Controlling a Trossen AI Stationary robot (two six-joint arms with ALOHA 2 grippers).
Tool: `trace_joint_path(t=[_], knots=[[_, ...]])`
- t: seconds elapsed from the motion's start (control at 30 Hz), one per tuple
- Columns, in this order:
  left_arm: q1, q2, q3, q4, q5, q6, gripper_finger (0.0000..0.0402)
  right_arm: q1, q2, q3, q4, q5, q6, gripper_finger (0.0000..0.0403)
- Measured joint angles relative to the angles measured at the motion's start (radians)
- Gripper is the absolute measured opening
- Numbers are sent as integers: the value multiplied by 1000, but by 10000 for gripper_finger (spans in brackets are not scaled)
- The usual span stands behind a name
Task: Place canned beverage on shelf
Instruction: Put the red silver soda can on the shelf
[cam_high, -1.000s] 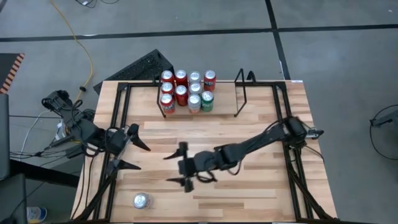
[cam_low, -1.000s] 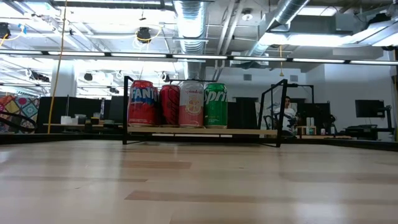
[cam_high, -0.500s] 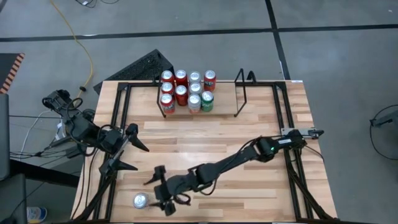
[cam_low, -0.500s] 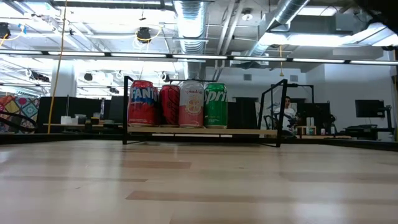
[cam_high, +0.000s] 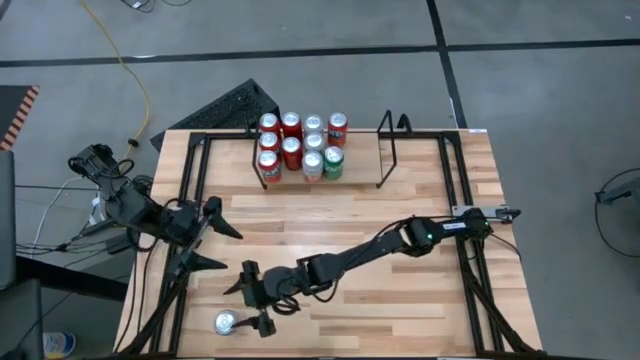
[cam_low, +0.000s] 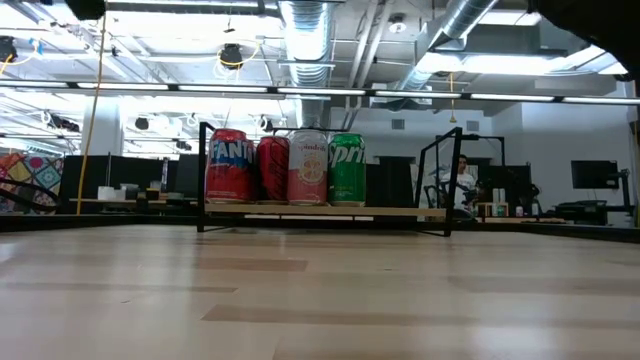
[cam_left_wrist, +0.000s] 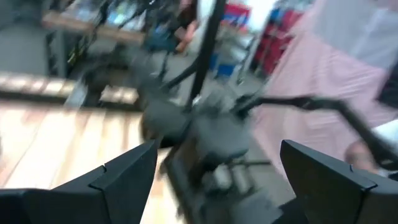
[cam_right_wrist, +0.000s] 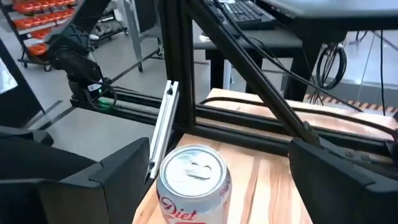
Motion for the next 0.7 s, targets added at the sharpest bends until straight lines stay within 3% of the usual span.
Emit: trace_joint_path(t=[0.2, 0.7], knots=[[0, 41, -2, -155, -36, -163, 325, 4, -26, 1, -37, -1, -62, 361], [-15, 112, -2, -248, -48, -309, 325, -11, -23, 1, -104, 13, 22, 361]])
